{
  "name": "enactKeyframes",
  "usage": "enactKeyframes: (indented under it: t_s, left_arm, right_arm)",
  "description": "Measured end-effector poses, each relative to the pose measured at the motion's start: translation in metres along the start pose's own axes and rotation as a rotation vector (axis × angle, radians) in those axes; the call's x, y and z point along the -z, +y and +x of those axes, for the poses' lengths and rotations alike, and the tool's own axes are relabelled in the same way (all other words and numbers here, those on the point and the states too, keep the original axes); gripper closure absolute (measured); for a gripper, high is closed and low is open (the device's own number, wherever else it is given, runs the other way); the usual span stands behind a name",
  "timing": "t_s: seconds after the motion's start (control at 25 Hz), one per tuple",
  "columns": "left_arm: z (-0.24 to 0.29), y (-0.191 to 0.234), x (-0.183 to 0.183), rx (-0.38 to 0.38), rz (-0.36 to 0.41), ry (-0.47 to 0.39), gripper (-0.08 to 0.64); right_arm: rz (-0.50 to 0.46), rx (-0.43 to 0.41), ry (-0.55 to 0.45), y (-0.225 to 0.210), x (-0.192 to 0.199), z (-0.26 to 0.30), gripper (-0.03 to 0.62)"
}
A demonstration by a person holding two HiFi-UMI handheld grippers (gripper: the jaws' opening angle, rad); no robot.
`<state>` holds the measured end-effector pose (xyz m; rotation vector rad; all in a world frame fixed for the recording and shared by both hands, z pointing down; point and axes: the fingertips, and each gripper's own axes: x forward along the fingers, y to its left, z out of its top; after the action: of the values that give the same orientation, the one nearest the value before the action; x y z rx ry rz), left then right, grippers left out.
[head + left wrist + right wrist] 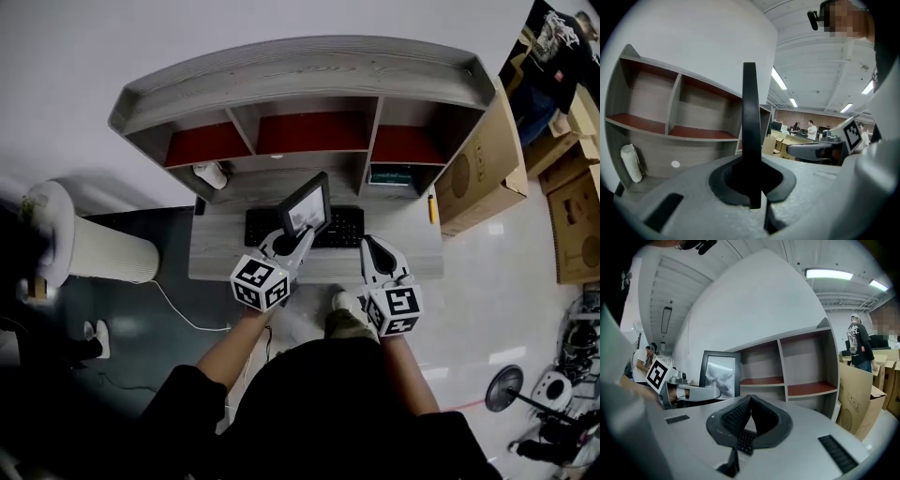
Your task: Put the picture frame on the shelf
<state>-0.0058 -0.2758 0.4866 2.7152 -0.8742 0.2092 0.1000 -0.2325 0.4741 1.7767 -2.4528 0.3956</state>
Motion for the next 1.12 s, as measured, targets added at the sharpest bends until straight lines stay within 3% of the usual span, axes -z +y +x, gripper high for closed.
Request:
enactKeyframes:
  t_s: [0.24, 0.6, 0.88, 1.12]
  left_arm:
    - [0.058, 0.027, -0.030, 0.004, -0.012, -0.009, 0.535]
    - [0.114, 0.068, -0.059, -0.017, 0.092, 0.034, 0.535]
    - [0.150, 0.084, -0.079, 0.003, 0.121, 0.052, 0.535]
    - [0.187, 0.092, -0.080, 0.058, 0.076, 0.083, 0.535]
  right_arm:
    - [0.002, -0.025, -0.008, -0.041, -0.018, 0.033, 0.580]
    - [0.006, -0.046, -0.012, -0.081, -0.028, 0.067, 0.580]
    - [-0.016, -0.056, -0.015, -0.093, -0.033, 0.081, 0.580]
    - [-0.012, -0.028, -0.022, -0.117, -0.039, 0.082, 0.580]
